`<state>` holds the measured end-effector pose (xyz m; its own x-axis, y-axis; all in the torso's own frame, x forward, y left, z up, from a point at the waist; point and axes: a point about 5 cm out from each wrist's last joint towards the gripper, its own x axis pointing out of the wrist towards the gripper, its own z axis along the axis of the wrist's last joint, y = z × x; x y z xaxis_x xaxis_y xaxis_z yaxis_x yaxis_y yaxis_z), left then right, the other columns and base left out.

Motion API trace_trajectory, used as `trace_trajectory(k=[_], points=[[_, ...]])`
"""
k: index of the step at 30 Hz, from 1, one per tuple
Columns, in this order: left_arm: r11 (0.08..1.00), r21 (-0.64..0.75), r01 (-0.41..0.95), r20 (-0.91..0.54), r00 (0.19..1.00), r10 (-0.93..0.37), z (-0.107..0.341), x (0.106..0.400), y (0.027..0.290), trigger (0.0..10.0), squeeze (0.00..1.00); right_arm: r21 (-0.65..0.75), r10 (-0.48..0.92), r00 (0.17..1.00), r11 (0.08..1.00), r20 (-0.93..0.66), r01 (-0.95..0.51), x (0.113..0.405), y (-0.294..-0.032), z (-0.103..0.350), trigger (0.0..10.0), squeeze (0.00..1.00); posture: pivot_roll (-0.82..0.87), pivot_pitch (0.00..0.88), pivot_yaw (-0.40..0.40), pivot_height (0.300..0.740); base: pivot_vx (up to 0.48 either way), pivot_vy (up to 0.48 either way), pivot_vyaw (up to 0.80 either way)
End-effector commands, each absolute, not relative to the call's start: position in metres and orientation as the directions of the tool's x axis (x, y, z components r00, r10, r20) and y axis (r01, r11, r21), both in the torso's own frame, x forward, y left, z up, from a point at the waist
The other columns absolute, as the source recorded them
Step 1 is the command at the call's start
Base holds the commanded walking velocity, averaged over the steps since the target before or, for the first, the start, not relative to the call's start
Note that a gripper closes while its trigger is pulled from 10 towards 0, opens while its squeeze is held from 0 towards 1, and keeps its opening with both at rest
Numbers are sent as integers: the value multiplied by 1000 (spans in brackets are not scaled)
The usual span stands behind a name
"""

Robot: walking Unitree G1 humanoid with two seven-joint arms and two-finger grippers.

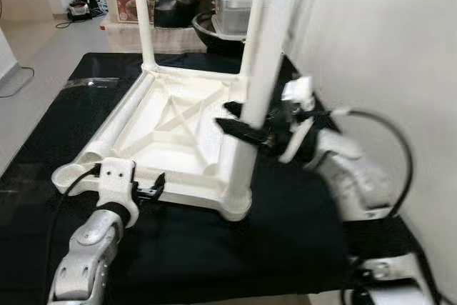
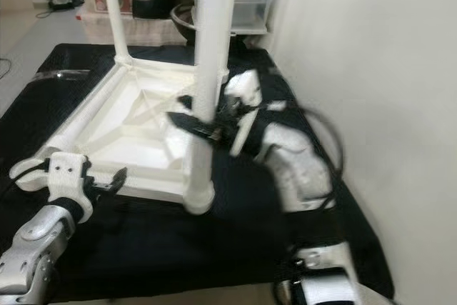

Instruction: Building children table

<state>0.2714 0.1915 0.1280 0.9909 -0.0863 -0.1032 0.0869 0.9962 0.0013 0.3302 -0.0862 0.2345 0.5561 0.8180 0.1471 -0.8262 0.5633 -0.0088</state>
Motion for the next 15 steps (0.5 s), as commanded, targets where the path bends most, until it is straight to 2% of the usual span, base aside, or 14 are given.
trace_trajectory(k=[1, 4, 5, 7, 8, 9, 10, 11, 12, 13, 14, 15], points=[[995, -19, 95, -103, 990, -96, 126, 269, 188, 10000, 0, 51, 613, 787, 790, -71, -611, 347, -91, 187, 0, 0, 93, 0, -110, 740, 0, 0, 0], [995, -19, 95, -103, 990, -96, 126, 268, 188, 10000, 0, 53, 577, 812, 816, -81, -575, 349, -93, 186, 0, 0, 93, 0, -110, 740, 0, 0, 0], [995, -22, 101, -102, 989, -103, 126, 268, 188, 10000, 0, 71, 276, 954, 960, -117, -270, 352, -126, 178, 0, 0, 70, 0, -98, 740, 0, 0, 0], [995, -22, 101, -102, 989, -103, 126, 268, 188, 10000, 0, 71, 276, 954, 960, -117, -270, 352, -126, 178, 0, 0, 70, 0, -98, 740, 0, 0, 0], [994, -23, 109, -102, 989, -111, 127, 268, 188, 10000, 0, 82, -20, 987, 996, -158, 33, 339, -161, 166, 0, 0, 60, 0, -88, 740, 0, 0, 0], [993, -21, 120, -105, 987, -121, 127, 269, 189, 10000, 0, 113, -144, 976, 980, -166, 164, 321, -176, 163, 6157, 0, 42, 0, -66, 740, 0, 0, 0], [992, -19, 127, -107, 986, -128, 127, 270, 189, 10000, 0, 135, -198, 966, 966, -166, 221, 308, -183, 163, 6157, 0, 42, 0, -66, 740, 0, 0, 0], [991, -17, 132, -110, 985, -134, 127, 270, 189, 10000, 0, 188, -75, 993, 978, -90, 91, 305, -170, 175, 10000, 0, 36, 0, -60, 740, 0, 0, 0], [991, -16, 135, -112, 984, -136, 126, 271, 189, 10000, 0, 213, 17, 999, 977, -31, -11, 305, -160, 184, 10000, 0, 36, 0, -60, 740, 0, 0, 0], [991, -16, 135, -112, 984, -136, 126, 271, 189, 10000, 0, 213, 17, 999, 977, -31, -11, 305, -160, 184, 10000, 0, 36, 0, -60, 740, 0, 0, 0], [990, -16, 137, -113, 984, -138, 126, 271, 189, 10000, 0, 244, 109, 994, 963, 28, -112, 309, -153, 193, 10000, 1000, 35, 0, -57, 740, 0, 0, 0], [990, -16, 138, -114, 984, -139, 126, 271, 189, 10000, 0, 261, 151, 986, 951, 64, -163, 311, -148, 198, 10000, 1000, 35, 0, -57, 740, 0, 0, 0]])
